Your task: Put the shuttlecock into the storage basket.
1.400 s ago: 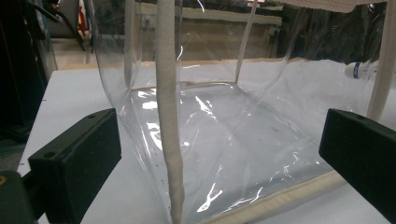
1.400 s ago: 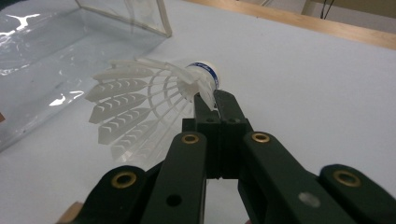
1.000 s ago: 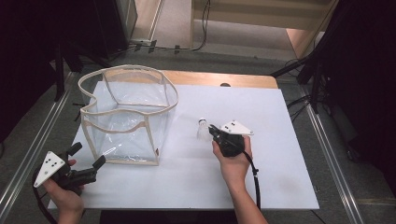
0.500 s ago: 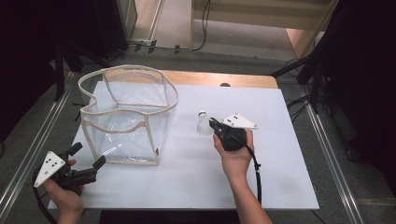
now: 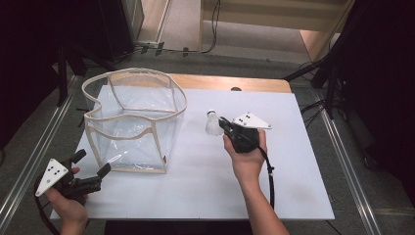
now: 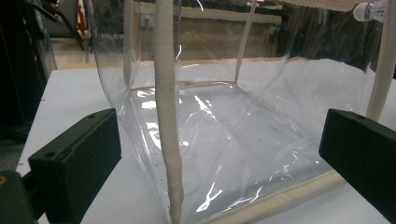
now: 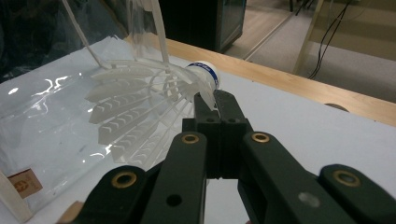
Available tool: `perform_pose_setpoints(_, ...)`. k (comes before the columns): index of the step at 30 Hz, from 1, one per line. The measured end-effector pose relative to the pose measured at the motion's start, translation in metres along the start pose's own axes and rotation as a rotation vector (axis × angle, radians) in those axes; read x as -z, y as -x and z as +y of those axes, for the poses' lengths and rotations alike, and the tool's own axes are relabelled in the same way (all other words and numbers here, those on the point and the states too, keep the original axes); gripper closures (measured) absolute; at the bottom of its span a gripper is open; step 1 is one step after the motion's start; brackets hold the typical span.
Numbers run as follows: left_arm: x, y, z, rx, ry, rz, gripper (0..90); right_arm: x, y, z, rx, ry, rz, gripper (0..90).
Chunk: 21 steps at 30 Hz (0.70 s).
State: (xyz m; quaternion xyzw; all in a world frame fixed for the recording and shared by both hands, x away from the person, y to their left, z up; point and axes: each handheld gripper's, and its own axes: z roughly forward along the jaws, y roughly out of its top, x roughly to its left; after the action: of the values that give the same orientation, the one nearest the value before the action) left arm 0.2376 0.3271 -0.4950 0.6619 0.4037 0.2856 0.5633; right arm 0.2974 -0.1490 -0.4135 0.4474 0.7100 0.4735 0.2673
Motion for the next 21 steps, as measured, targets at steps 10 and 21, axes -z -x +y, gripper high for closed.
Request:
perform_pose_setpoints(10,0.0,0.0,0.0,0.0,0.002,0.002,0.0,0.001,0.001,0.013,0.01,0.016,0.011,87.3)
perform_pose_setpoints(21,0.0,0.0,0.0,0.0,0.001,-0.001,0.0,0.003,-0.001,0.027,0.021,0.039,0.011,87.3)
